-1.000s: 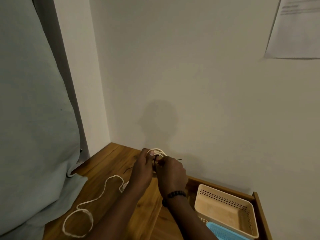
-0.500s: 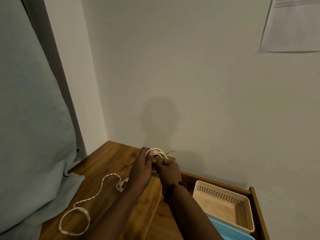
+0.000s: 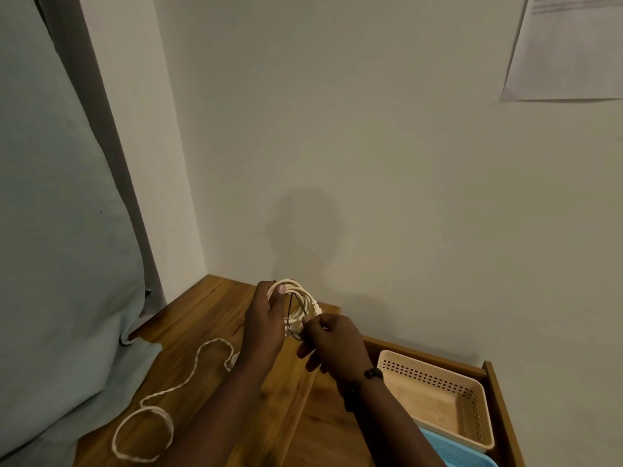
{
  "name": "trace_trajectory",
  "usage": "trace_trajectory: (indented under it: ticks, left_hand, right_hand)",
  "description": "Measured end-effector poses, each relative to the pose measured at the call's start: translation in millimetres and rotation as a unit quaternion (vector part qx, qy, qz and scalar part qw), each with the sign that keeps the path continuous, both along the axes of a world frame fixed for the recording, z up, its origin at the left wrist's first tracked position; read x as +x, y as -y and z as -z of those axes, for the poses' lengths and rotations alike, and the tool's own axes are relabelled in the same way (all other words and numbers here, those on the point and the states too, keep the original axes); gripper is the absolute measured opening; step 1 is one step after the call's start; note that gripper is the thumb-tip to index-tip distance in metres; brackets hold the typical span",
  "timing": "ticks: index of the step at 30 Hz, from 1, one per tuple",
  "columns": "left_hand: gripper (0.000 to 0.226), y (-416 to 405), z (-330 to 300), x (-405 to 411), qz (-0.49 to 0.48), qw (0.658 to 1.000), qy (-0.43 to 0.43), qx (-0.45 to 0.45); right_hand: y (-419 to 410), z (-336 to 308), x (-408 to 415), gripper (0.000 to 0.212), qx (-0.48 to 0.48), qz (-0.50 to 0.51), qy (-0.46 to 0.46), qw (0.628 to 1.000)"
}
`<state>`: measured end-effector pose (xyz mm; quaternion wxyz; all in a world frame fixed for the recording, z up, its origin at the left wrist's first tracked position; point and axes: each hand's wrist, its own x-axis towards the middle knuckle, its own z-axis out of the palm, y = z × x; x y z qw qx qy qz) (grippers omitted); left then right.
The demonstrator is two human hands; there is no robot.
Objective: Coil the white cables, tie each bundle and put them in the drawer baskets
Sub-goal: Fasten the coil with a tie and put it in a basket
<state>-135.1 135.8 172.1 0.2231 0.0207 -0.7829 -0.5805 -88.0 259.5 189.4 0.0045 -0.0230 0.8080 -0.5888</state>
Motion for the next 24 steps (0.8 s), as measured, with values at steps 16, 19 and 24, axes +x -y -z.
trace_trajectory:
  ticks: [16, 19, 24]
  left_hand:
    - [0.024, 15.1, -2.9, -6.2, 0.023, 0.986, -0.105, -0.13]
    - [0.021, 16.3, -2.2, -7.7, 0.03, 0.979, -0.112, -0.171]
    - [0.02, 13.4, -10.0, -5.5, 0.069, 0.973, -0.127, -0.182]
  right_hand:
    - [-37.0, -29.1, 5.0, 0.025, -0.347, -0.111, -0.062, 0.929]
    - [-47.0, -49.8, 3.5, 0.037, -0.382, -0.198, -0.092, 0.898]
    - [-57.6, -72.5, -0.6, 0.027, -0.168, -0.165, -0.26, 0.936]
